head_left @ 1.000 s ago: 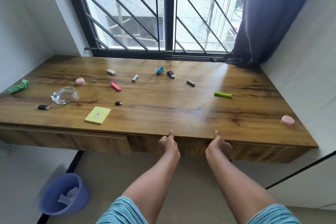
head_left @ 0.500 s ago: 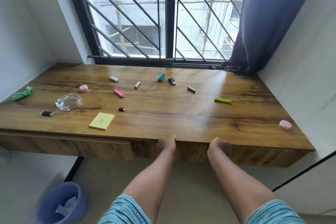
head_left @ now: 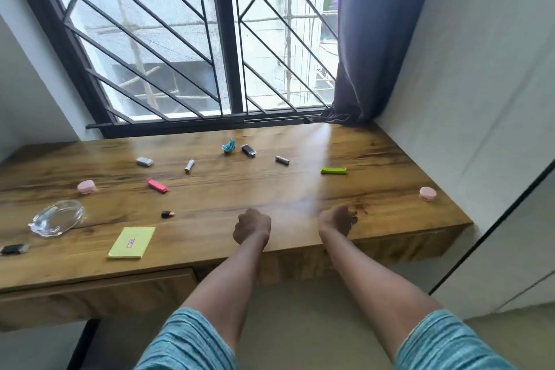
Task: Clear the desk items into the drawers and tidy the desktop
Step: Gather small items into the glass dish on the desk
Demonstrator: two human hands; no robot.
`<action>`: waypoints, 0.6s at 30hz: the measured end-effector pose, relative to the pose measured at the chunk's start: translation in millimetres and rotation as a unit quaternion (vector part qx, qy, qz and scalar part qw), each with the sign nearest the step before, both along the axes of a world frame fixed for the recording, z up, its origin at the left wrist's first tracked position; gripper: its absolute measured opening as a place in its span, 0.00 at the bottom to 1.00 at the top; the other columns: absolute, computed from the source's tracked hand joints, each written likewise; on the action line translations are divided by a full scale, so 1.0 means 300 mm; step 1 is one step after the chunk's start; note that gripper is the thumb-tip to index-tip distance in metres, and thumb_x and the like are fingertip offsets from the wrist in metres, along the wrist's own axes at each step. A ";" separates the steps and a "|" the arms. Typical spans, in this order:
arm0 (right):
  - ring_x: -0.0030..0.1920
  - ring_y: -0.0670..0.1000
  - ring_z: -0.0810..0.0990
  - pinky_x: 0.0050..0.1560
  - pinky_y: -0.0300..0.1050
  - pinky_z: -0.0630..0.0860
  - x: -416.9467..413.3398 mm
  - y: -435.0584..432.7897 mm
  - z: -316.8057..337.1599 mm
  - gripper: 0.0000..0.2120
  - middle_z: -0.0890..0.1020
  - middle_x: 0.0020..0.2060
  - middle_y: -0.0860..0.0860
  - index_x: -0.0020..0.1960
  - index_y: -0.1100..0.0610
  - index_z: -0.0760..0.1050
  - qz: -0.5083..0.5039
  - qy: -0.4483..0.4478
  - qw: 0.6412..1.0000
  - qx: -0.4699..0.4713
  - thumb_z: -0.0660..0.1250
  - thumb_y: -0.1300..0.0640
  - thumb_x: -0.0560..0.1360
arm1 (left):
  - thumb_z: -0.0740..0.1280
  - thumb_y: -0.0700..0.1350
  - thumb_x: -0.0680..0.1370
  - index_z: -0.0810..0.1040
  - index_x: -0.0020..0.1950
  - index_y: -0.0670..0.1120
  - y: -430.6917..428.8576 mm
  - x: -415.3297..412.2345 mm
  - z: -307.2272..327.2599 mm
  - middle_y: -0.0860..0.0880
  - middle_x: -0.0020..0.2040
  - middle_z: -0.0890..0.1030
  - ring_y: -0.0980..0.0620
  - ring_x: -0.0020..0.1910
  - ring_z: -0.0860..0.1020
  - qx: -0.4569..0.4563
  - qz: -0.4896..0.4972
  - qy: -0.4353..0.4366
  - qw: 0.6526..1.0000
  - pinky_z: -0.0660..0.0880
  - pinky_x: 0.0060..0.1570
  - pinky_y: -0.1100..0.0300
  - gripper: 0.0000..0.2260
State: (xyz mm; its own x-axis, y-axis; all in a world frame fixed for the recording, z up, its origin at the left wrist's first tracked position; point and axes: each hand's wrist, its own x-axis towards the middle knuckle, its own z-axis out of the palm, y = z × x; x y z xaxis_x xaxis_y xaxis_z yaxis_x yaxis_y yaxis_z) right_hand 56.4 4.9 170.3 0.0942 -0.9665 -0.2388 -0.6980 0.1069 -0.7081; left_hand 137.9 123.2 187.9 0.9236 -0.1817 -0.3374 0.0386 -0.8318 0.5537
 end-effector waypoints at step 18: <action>0.60 0.60 0.73 0.59 0.50 0.72 0.716 -0.331 -0.033 0.14 0.75 0.58 0.58 0.61 0.60 0.73 0.411 0.164 0.869 -0.222 0.59 0.64 0.77 | 0.55 0.41 0.81 0.72 0.64 0.37 -0.047 0.807 -0.080 0.39 0.62 0.75 0.40 0.61 0.73 -0.036 0.203 -0.101 0.973 0.72 0.58 0.52 0.15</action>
State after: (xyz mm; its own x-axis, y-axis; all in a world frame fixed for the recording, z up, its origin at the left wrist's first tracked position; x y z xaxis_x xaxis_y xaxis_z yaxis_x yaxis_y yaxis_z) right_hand 271.1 -94.5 160.5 0.7927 -0.6095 -0.0045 -0.5823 -0.7552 -0.3010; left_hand 380.0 109.2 164.0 0.9705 0.1954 -0.1413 0.2402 -0.7299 0.6400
